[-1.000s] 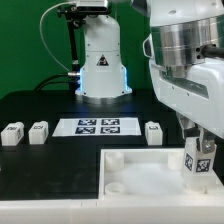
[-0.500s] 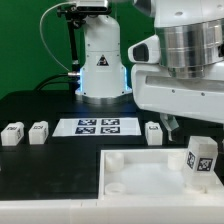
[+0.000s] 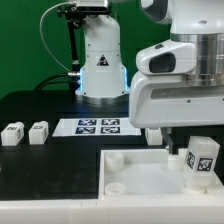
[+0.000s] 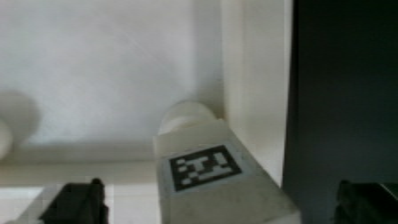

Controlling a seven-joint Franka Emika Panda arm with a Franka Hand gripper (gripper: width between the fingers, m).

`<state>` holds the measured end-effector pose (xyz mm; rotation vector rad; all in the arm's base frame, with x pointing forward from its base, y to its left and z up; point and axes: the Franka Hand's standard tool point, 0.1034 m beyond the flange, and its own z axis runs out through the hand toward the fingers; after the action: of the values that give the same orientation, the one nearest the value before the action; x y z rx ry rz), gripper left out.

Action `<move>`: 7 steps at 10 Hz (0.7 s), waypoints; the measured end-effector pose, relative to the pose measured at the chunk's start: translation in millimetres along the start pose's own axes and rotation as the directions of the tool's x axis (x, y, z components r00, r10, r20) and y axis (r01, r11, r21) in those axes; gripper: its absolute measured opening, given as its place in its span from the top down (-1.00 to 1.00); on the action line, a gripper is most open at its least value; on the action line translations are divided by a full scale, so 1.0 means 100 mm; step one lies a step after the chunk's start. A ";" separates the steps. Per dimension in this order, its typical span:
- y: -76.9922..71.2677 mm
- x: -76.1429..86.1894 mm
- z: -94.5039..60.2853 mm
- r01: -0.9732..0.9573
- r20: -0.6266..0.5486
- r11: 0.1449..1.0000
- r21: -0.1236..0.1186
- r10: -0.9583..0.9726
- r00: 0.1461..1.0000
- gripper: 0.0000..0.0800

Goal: Assemble one leg

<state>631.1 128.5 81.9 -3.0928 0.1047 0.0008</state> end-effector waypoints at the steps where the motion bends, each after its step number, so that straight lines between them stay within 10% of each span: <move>1: 0.00 0.00 0.00 0.009 0.000 1.000 0.000 -0.009 1.000 -0.30; 4: 0.04 -0.01 0.01 -0.246 0.008 0.969 -0.001 0.246 0.969 0.25; 7: 0.06 0.03 -0.01 -0.556 0.025 0.831 0.024 0.555 0.831 0.26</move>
Offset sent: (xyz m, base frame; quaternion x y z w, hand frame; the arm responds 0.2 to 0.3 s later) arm 0.0000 0.0000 0.0000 0.0000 0.0000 0.2667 0.9638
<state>633.2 122.0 82.6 -2.9022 0.9892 0.0456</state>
